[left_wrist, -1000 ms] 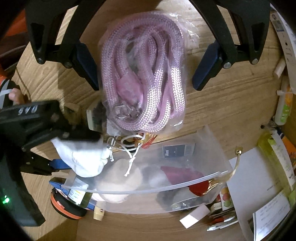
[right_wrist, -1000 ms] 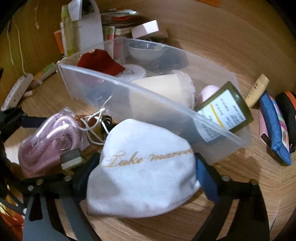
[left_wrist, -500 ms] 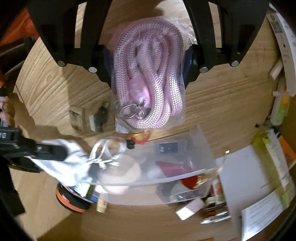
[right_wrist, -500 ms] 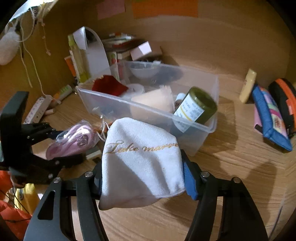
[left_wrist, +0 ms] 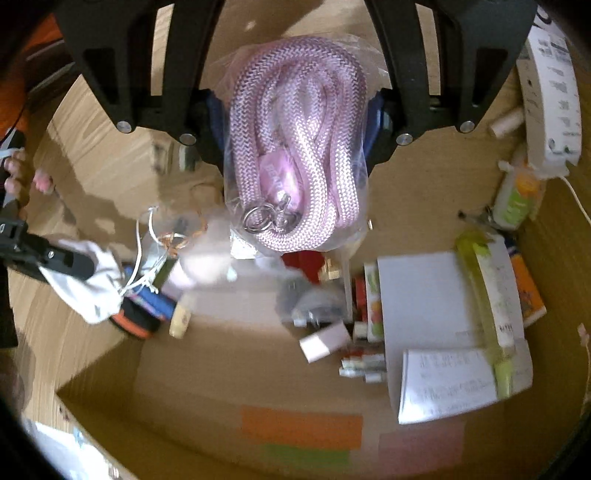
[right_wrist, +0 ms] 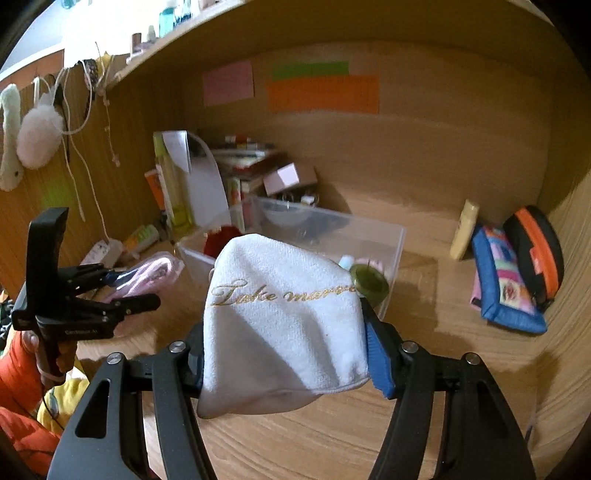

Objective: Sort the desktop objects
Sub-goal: 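Carry the pink rope and white pouch into the clear box and release both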

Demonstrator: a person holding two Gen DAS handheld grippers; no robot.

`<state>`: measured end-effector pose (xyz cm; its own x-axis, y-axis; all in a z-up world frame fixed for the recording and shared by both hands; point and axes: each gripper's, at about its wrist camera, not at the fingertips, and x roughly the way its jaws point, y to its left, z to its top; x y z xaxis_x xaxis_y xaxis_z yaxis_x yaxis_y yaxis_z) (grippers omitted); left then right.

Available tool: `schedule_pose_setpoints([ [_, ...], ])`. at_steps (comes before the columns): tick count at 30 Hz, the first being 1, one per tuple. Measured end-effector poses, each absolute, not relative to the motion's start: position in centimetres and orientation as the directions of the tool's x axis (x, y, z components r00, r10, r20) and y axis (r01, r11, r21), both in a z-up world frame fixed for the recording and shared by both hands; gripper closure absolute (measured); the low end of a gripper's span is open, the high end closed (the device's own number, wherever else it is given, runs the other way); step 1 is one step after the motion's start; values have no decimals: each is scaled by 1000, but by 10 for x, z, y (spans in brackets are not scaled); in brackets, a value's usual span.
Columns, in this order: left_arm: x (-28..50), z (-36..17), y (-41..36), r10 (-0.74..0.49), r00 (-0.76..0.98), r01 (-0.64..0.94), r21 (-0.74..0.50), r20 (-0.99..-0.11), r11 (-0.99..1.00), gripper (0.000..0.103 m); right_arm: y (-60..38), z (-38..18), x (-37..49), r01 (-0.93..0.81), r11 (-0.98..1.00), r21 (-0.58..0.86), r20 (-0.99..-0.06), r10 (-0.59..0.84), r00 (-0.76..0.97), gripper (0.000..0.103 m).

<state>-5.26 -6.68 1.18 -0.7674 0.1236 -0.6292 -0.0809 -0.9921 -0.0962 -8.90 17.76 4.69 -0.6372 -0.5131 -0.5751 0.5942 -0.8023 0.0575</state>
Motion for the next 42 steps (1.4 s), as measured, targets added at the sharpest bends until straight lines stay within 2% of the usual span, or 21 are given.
schedule_pose_setpoints([
  [9, -68, 45, -70, 121, -825, -83, -94, -552, -992, 45, 179, 66, -113, 572, -815, 88, -517, -528, -673, 42],
  [18, -112, 64, -71, 142, -835, -97, -111, -532, -989, 45, 165, 65, -154, 558, -823, 106, -531, -522, -668, 41],
  [24, -140, 63, -65, 154, -825, -101, -126, -545, -987, 45, 150, 56, -181, 559, -821, 114, -565, -516, -644, 41],
  [36, -190, 30, -60, 138, -766, -92, -104, -627, -990, 45, 110, 22, -224, 559, -821, 120, -675, -480, -560, 41],
  [42, -200, 17, -61, 143, -747, -105, -96, -649, -990, 44, 95, 19, -227, 566, -824, 31, -693, -426, -581, 41],
])
